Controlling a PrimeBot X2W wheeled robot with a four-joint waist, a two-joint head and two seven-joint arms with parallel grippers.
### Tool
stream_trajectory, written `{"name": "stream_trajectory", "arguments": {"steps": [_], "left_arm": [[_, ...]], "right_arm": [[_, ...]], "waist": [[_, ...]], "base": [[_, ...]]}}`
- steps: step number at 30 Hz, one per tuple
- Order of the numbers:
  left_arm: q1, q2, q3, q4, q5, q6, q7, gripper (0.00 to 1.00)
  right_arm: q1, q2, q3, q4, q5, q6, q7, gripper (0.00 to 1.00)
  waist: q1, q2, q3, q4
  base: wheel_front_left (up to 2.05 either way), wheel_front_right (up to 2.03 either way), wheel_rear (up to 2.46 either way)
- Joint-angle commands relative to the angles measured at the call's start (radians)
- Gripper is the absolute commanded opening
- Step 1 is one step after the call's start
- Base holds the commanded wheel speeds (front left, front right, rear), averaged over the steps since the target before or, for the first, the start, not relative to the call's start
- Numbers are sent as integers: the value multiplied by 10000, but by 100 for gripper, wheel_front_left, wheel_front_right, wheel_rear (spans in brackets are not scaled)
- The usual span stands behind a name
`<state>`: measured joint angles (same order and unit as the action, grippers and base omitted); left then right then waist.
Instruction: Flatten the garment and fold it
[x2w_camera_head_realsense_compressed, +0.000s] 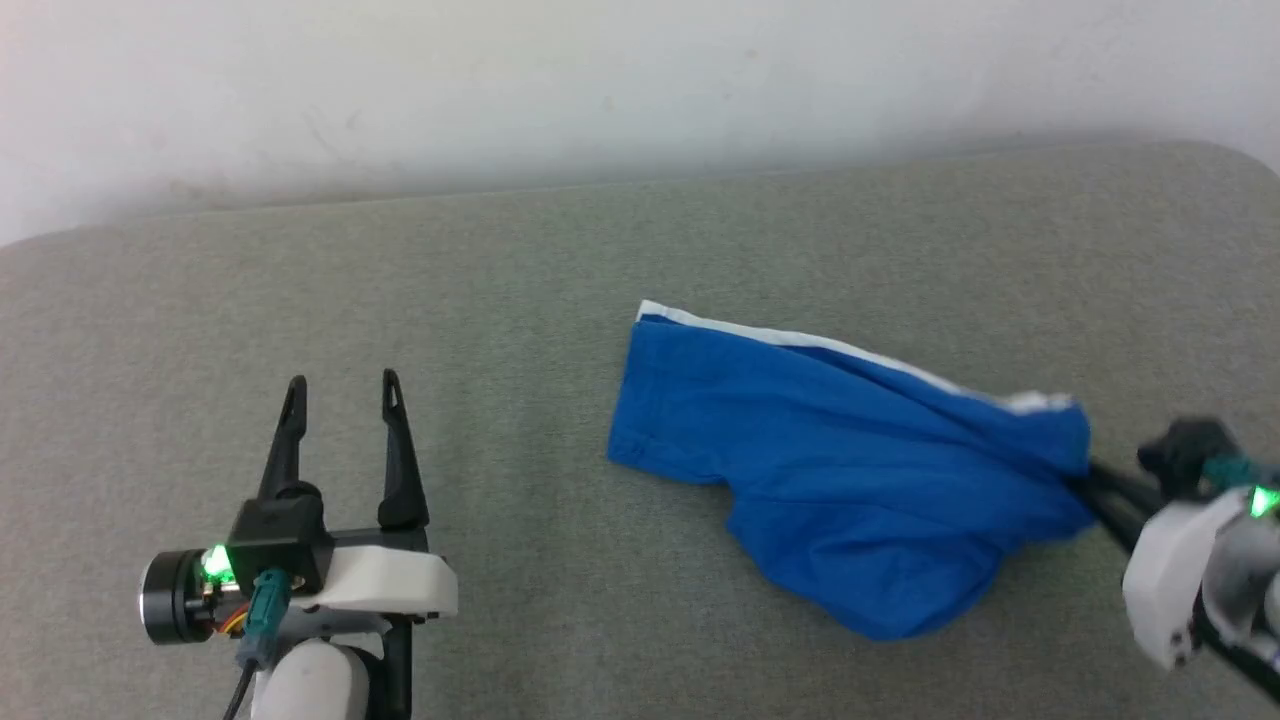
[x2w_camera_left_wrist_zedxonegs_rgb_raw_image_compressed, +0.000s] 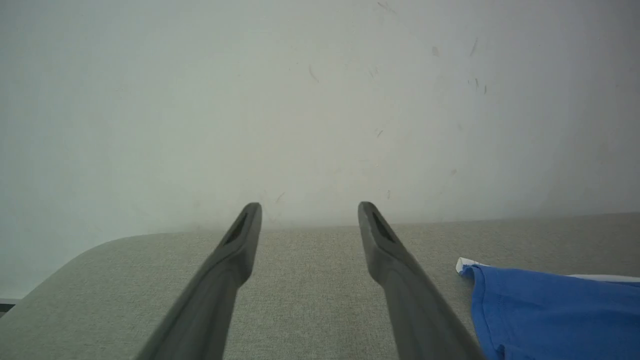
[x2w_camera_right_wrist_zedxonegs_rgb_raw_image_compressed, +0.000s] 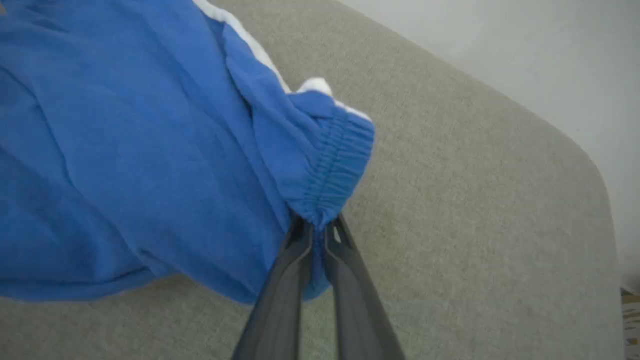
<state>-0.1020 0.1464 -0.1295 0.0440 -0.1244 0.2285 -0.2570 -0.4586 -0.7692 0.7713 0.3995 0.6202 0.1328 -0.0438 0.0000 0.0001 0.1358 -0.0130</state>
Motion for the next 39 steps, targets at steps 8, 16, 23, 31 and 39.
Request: {"name": "stream_trajectory", "arguments": {"steps": [8, 16, 23, 31, 39], "left_arm": [[-399, 41, 227, 331, 399, -552, -47, 100], [-2569, 1080, -67, 1557, 728, -1837, 120, 100], [-5610, 1420, -1324, 3309, 578, -3407, 2354, 100], [-8385, 1734, -5258, 4970, -1726, -3587, 5218, 100], [-10427, 2272, -9110, 5206, -4980, -3590, 8328, 100]], "right_arm": [[1627, 1231, -1426, 879, -146, -21, -38, 100], [2193, 1961, -4312, 109, -1775, -21, -1380, 100], [2914, 3391, -6802, -2232, -3768, -21, -1458, 100], [3284, 4959, -7816, -4056, -4993, -21, -1702, 100], [3110, 6009, -8183, -4625, -5659, -21, -2143, 100]], "waist": [[0, -1, 5, -394], [0, -1, -210, -553], [0, -1, 103, -847], [0, -1, 823, -1347], [0, -1, 1693, -1990]], "base": [[0, 0, 0], [0, 0, 0], [0, 0, 0], [0, 0, 0], [0, 0, 0]]}}
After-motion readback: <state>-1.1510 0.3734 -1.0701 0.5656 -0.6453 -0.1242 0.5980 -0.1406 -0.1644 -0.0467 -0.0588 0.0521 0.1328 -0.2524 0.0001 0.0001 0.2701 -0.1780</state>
